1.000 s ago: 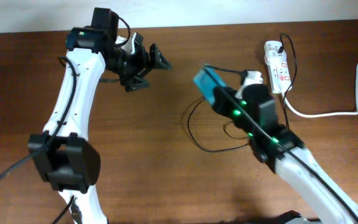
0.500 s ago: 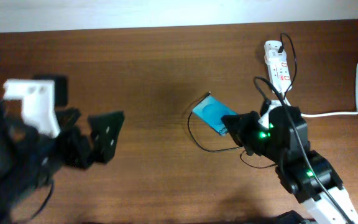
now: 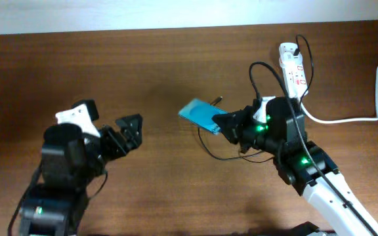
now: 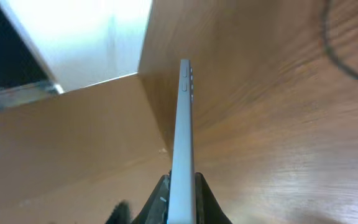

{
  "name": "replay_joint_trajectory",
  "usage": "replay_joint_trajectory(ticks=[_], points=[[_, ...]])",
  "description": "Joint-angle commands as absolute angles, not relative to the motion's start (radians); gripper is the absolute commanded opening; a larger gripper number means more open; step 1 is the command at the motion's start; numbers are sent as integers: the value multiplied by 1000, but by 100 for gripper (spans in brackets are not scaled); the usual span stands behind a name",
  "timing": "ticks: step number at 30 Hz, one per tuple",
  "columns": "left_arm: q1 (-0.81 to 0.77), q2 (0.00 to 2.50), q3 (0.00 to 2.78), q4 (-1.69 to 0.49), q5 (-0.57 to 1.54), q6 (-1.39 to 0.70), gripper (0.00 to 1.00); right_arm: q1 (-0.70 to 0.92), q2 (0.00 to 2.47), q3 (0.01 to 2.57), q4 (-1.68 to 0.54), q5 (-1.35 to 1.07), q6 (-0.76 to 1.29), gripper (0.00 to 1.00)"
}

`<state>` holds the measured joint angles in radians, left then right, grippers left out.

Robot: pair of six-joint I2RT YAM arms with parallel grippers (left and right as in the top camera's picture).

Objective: Plug charger to phone and switch on socket

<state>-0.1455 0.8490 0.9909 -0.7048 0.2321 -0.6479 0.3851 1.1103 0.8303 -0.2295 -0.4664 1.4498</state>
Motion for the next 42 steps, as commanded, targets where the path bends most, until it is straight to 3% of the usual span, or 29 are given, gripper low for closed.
replay_joint_trajectory(ticks=[1,5,10,15,22,27,28,30,36,42], points=[[-147,976,985,-687,309,-874,99,497,1114,845,-76,-271,1505,4],[-147,1103,985,-532,608,-913,99,583,1259,844,67,-221,1498,4],[-147,1113,985,-490,637,-1027,99,636,1417,844,427,-284,1498,4],[-128,1113,985,-485,627,-1084,100,635,1414,844,450,-373,1618,4],[-60,1113,985,-486,622,-1170,87,635,1414,844,430,-456,1895,4],[-60,1113,985,-486,621,-1269,89,635,1414,844,431,-437,1837,4],[-60,1114,984,-486,612,-1269,87,635,1414,844,442,-439,1837,4],[-60,1114,984,-486,602,-1313,71,635,1414,844,477,-463,1836,4],[-60,1113,984,-485,603,-1482,68,635,1414,844,514,-487,1811,4],[-61,1114,984,-479,607,-1518,48,635,1414,844,513,-487,1784,4]])
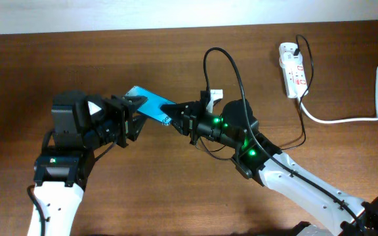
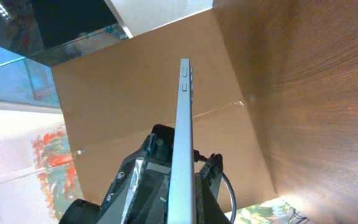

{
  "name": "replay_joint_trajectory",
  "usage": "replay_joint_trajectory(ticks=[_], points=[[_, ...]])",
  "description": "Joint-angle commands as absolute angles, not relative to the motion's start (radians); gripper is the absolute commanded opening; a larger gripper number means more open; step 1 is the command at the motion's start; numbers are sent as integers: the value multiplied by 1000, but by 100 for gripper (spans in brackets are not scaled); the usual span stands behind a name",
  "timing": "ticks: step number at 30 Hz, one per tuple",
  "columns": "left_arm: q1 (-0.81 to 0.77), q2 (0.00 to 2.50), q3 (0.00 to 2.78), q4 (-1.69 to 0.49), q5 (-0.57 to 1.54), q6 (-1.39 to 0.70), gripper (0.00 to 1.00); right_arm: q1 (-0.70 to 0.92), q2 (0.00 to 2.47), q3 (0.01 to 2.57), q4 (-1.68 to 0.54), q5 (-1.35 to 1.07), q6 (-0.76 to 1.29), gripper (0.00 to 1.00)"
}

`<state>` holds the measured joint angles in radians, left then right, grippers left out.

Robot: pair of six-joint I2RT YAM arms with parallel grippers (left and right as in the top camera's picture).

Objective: Plug charger to phone and switch on socket

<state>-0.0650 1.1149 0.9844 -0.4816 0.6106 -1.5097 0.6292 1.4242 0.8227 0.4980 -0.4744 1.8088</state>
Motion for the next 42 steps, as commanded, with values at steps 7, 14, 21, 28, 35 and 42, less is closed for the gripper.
replay_joint_trajectory(ticks=[7,14,21,28,35,42], points=[[-63,1113,984,-478,583,-1518,36,635,1414,844,514,-513,1858,4],[-64,1114,984,-478,580,-1518,19,656,1414,844,513,-512,1901,4],[-64,1113,984,-479,580,-1517,0,656,1414,844,512,-513,1901,4],[-64,1113,984,-453,588,-1416,0,654,1414,844,437,-489,1901,17],[-64,1113,984,-453,587,-1275,0,654,1414,844,425,-486,1900,56],[-64,1126,984,-466,437,-899,0,653,1414,844,210,-474,1775,98]])
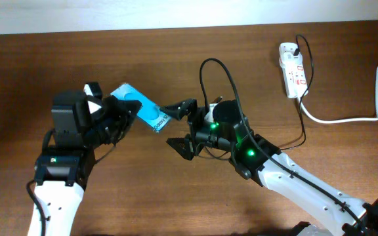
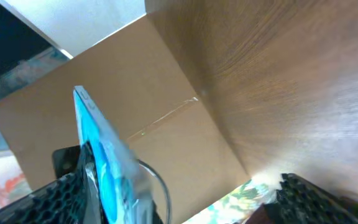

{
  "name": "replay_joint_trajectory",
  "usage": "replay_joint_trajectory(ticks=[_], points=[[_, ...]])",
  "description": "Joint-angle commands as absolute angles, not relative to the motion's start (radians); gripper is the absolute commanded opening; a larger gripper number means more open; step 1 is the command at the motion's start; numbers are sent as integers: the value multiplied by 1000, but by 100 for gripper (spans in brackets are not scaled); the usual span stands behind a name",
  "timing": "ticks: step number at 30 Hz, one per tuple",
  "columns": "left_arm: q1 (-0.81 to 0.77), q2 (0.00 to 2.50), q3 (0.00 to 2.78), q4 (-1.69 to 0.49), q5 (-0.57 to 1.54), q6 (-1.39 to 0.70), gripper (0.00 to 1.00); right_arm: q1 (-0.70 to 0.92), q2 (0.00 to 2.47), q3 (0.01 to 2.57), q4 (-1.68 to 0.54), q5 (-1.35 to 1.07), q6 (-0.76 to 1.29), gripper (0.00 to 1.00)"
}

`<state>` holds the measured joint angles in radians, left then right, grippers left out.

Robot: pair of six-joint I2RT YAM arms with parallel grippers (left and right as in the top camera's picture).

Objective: Plug charger to phone and switch on socket

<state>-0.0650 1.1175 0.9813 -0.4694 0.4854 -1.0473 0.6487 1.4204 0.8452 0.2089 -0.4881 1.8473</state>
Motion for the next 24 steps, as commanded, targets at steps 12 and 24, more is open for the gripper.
replay_joint_trajectory(ticks=[12,24], points=[[-64,1197,984,-541,511,-574,0,556,1246,846,-330,-198,1076,98],[-64,1197,984,-631,497,-540,0,554,1000,878,-754,22,978,99]])
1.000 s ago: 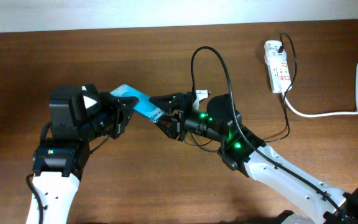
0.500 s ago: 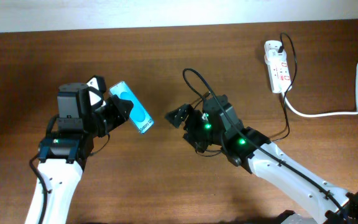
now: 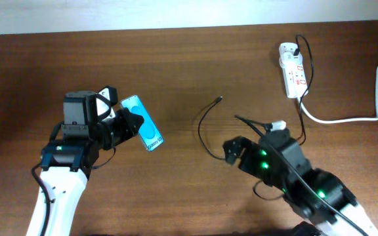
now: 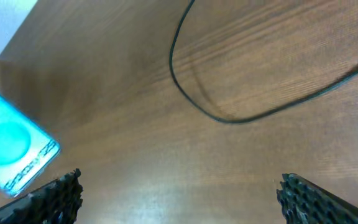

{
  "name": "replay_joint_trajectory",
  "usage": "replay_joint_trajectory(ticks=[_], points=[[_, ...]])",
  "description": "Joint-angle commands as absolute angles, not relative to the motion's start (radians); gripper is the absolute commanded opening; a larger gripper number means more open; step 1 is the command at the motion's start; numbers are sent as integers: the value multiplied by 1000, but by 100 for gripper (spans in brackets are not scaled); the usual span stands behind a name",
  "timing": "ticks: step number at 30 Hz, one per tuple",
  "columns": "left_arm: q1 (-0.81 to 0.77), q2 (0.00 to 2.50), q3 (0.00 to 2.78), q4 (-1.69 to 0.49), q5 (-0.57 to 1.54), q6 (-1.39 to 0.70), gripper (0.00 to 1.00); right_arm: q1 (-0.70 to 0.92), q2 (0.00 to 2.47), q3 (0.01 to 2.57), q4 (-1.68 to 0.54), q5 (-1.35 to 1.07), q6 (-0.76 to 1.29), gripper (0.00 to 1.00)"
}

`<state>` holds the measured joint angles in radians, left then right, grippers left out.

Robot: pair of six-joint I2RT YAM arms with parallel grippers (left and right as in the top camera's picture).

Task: Plug charger to phone and switch on socket
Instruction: 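Grasp the black cable's USB-C plug end with the right gripper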

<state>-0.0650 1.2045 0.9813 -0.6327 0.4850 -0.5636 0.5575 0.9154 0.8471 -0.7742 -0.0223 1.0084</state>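
A blue phone (image 3: pixel 144 132) hangs above the table at the left with my left gripper (image 3: pixel 128 122) shut on its upper end. The right wrist view shows it at the lower left (image 4: pixel 12 157). The black charger cable (image 3: pixel 204 128) lies loose on the table, with its plug tip (image 3: pixel 220 99) pointing up and right, and its loop shows in the right wrist view (image 4: pixel 211 114). My right gripper (image 3: pixel 232 149) is open and empty beside the cable loop, well to the right of the phone; its fingers (image 4: pixel 59 196) stand wide apart. The white power strip (image 3: pixel 292 69) lies at the back right.
A white mains lead (image 3: pixel 346 118) runs from the power strip to the right edge. The black cable also trails from the strip (image 3: pixel 305 49) down past my right arm. Brown wooden table (image 3: pixel 176 59) all around.
My right gripper, then open next to the phone's free end, is now back to the right by the cable loop. The left gripper still holds the phone, now turned more upright.
My right gripper held the phone near the table's middle while the left stood open far off. Then the phone was at the left between both grippers. Then the left held it and the right was open. Now the right arm is withdrawn.
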Motion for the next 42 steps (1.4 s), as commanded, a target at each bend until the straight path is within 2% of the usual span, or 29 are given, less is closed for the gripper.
replay_joint_trajectory(ticks=[1,4,6,8,15,17,19,21,22,27,34,37,39,41,42], points=[[-64,1197,984,-630,497,-540,0,554,1071,918,-750,36,975,99],[-64,1197,984,-631,497,-540,0,501,1252,1014,-739,39,976,100],[-64,1197,984,-630,497,-540,0,386,1384,1068,-690,-67,977,89],[-64,1197,984,-630,497,-540,0,271,1508,1068,-522,-287,978,81],[-64,1197,984,-630,497,-540,0,254,1809,1068,-248,-369,1102,79],[-64,1197,984,-630,498,-541,0,254,1876,1068,-178,-403,1151,75],[-64,1197,984,-630,501,-545,0,254,1925,1068,-113,-414,1192,74],[-64,1197,984,-631,501,-545,0,254,1957,1068,-70,-411,1218,66],[-64,1197,984,-632,501,-545,0,253,1972,1068,-40,-412,1229,65],[-64,1197,984,-635,501,-545,0,247,2023,1068,-17,-318,1266,57],[-64,1197,984,-646,500,-545,0,233,2118,1068,42,-306,1265,52],[-64,1197,984,-646,500,-545,0,234,2149,1068,17,-303,1265,44],[-64,1197,984,-646,500,-545,0,235,2168,1068,-15,-302,1253,34],[-64,1197,984,-646,501,-545,0,235,2168,1068,-20,-302,1246,30],[-64,1197,984,-646,501,-545,0,235,2168,1068,-22,-302,1235,24]])
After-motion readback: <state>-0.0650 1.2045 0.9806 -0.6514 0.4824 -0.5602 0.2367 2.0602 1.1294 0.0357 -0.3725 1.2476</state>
